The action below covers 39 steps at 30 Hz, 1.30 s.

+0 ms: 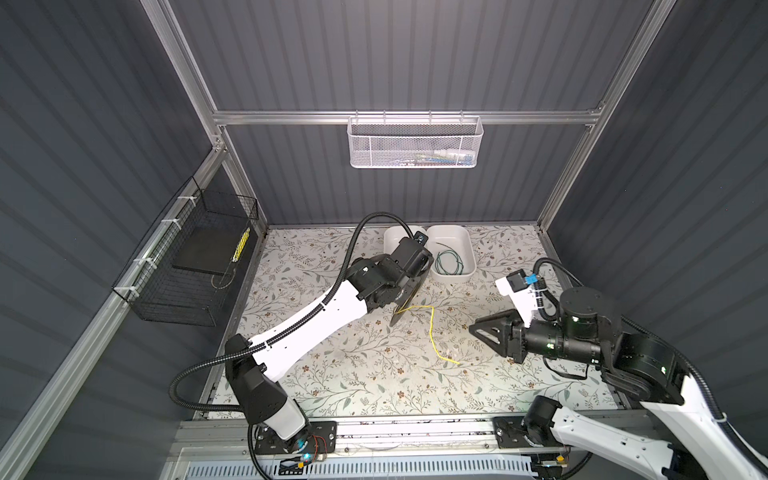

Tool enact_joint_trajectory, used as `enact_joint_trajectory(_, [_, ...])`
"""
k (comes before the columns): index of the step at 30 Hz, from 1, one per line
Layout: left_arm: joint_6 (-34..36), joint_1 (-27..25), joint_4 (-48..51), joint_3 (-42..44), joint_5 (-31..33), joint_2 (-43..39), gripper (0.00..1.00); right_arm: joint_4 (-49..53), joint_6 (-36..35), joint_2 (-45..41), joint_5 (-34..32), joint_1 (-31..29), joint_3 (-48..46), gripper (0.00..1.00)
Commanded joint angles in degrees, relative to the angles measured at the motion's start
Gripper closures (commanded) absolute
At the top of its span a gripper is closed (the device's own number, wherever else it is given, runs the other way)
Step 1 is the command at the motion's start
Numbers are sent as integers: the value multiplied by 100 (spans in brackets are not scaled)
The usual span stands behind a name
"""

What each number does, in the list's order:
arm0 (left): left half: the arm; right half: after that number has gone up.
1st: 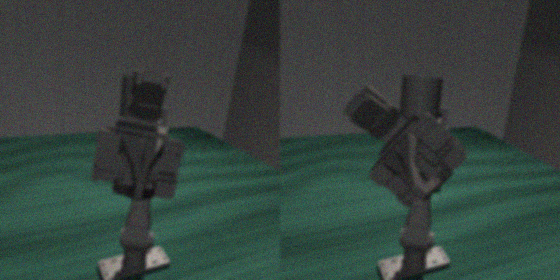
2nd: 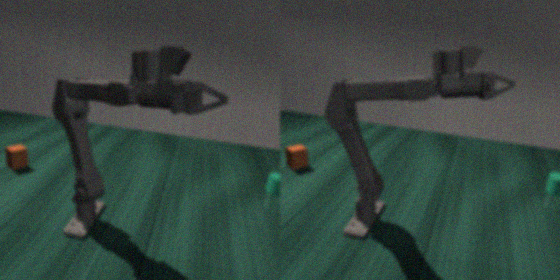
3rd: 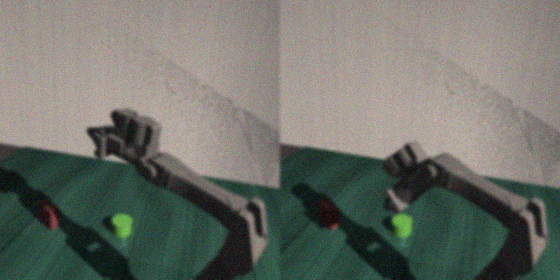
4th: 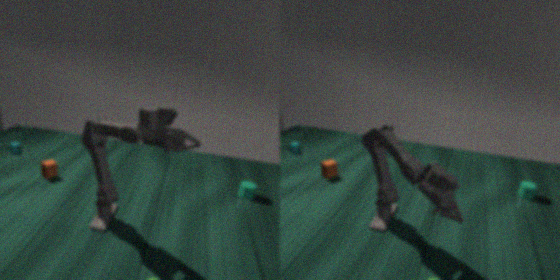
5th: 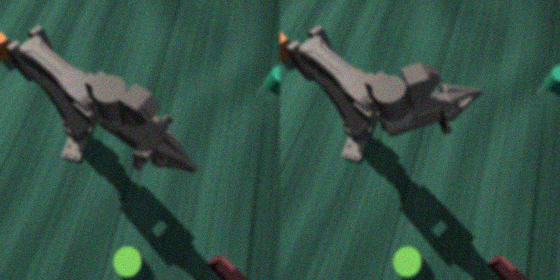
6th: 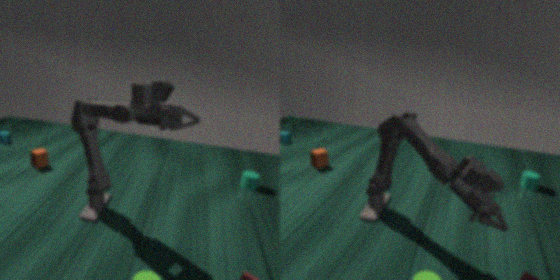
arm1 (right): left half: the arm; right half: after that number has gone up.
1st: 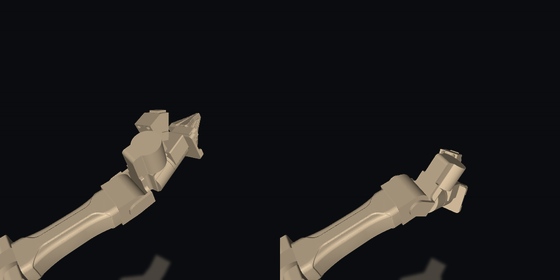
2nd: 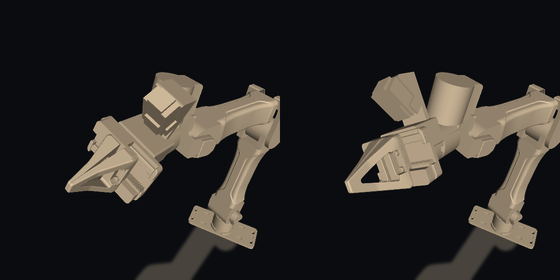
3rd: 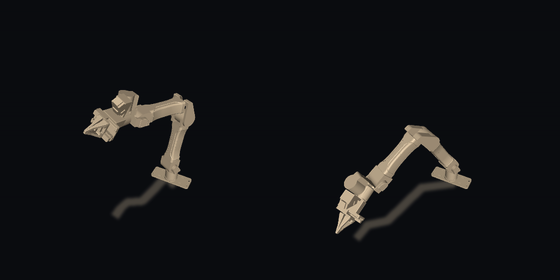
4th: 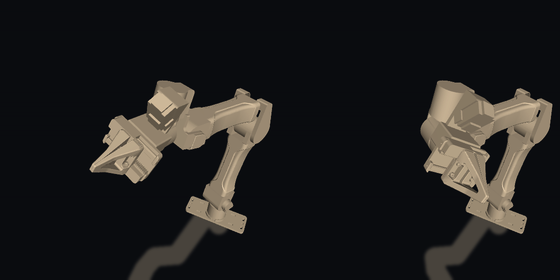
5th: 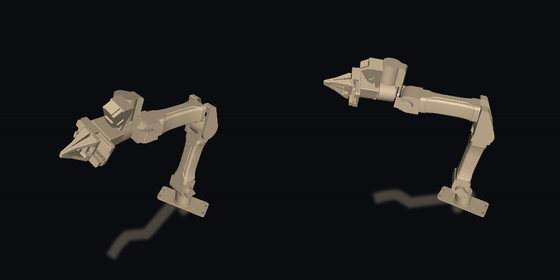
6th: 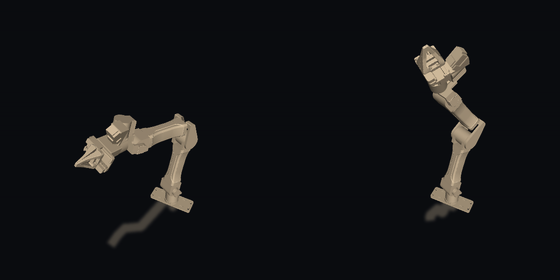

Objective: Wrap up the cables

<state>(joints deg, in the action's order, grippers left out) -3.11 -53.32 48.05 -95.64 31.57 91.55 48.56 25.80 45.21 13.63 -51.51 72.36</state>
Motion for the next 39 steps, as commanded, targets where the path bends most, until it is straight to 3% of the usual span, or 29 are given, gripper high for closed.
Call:
enact_joint_trajectory(1, [171, 28, -86, -159, 147, 45, 100, 292, -420, 312, -360, -687, 329, 61])
enact_joint_trajectory(4, [180, 26, -51, -175, 114, 73, 100, 619, -715, 824, -825, -1419, 659, 60])
enact_joint_trajectory(7, [195, 28, -33, -185, 69, 74, 100, 903, -964, 1251, -1049, -1754, 933, 60])
enact_joint_trajectory(12, [162, 28, 2, -101, 20, 23, 100, 994, -1011, 1357, -1185, -1827, 1031, 61])
enact_joint_trajectory(22, [166, 28, -6, -66, 7, -1, 100, 1099, -919, 1372, -771, -2008, 835, 65])
enact_joint_trajectory(25, [162, 33, -15, -67, -5, 3, 100, 1087, -893, 1422, -983, -2064, 791, 73])
enact_joint_trajectory(33, [120, 25, 29, -61, -25, -84, 100, 1078, -910, 1478, -1231, -2065, 754, 74])
enact_joint_trajectory(37, [115, 30, 42, -59, -55, -119, 100, 1118, -919, 1514, -1253, -2076, 795, 85])
enact_joint_trajectory(39, [110, 24, 46, -45, -54, -137, 100, 1101, -897, 1485, -1329, -2084, 790, 97])
